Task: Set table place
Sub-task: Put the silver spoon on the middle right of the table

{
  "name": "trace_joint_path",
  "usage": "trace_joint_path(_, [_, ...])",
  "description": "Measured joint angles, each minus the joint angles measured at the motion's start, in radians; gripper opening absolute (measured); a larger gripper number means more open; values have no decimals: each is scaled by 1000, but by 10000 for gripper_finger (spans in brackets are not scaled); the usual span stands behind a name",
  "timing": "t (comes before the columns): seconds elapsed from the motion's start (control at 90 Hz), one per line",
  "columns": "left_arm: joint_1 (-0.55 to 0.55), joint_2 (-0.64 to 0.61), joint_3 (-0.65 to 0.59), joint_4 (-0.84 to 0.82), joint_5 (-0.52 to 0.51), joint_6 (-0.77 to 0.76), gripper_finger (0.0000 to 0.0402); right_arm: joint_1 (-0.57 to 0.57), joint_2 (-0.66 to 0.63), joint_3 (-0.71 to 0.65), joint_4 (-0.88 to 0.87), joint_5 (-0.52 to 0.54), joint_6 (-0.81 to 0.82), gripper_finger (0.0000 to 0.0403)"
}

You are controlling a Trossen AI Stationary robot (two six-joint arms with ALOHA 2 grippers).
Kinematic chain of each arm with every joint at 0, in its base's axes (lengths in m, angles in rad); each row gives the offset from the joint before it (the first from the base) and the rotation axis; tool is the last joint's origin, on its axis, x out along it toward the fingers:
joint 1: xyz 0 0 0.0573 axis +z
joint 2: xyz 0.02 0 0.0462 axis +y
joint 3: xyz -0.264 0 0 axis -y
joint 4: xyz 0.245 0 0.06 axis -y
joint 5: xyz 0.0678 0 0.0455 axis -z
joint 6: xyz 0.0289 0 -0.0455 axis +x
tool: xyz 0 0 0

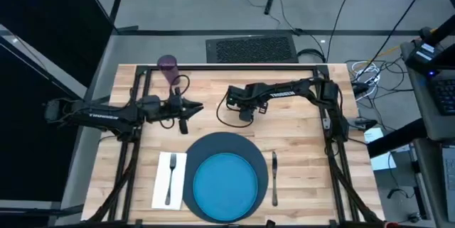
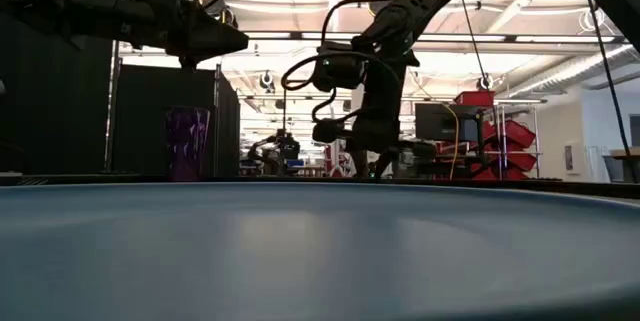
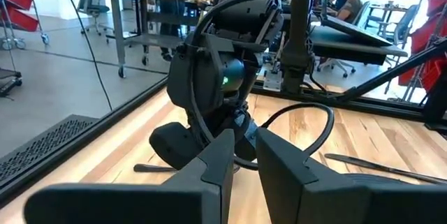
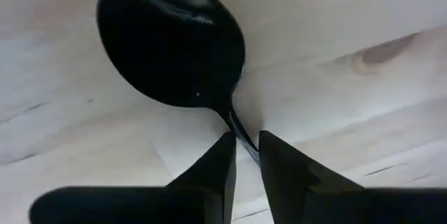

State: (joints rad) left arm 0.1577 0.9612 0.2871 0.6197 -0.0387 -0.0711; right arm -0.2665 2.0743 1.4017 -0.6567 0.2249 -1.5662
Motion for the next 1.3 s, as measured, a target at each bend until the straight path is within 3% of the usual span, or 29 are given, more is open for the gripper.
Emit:
trace_joint_path(0.344, [0,0,0,0,0,0,47,0,1,0,0,-7,77,47])
trace_joint_path(1.3, [0,0,0,0,0,3,47,-3,-5,-2,-10,9,475,47])
